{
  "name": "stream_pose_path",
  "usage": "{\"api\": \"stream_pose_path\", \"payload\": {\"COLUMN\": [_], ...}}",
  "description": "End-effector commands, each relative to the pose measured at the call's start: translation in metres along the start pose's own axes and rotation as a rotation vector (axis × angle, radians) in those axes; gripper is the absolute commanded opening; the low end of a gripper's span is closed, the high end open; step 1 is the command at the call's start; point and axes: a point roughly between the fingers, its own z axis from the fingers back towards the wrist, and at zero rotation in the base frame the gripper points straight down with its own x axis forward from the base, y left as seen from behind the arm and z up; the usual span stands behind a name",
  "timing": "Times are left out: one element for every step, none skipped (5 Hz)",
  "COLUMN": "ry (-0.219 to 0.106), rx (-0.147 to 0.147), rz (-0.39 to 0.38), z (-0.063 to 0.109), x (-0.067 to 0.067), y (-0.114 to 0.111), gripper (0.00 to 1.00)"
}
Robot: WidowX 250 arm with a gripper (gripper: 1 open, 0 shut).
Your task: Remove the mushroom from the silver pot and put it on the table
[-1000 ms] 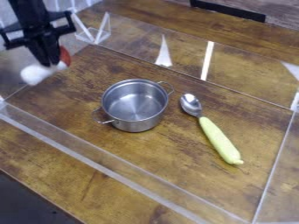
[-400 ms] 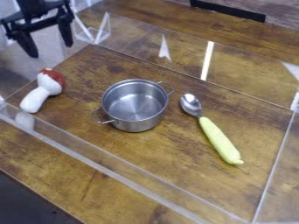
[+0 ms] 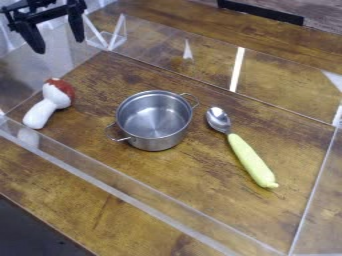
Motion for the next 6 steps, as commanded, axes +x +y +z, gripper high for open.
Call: {"api": "stream_pose_path", "payload": {"ry": [-0.045, -0.032, -0.017, -0.003, 0.011, 0.022], "rx": [-0.003, 0.002, 0.005, 0.011, 0.015, 0.020], "rz": [-0.054, -0.099, -0.146, -0.189, -0.235, -0.260], "z": [0.007, -0.004, -0.008, -0.012, -0.016, -0.017], "x": [0.011, 0.016, 0.022, 0.029, 0.036, 0.029], "y": [-0.009, -0.017, -0.020, -0.021, -0.023, -0.028], "gripper": [1.00, 1.00, 1.00, 1.00, 1.00, 1.00]}}
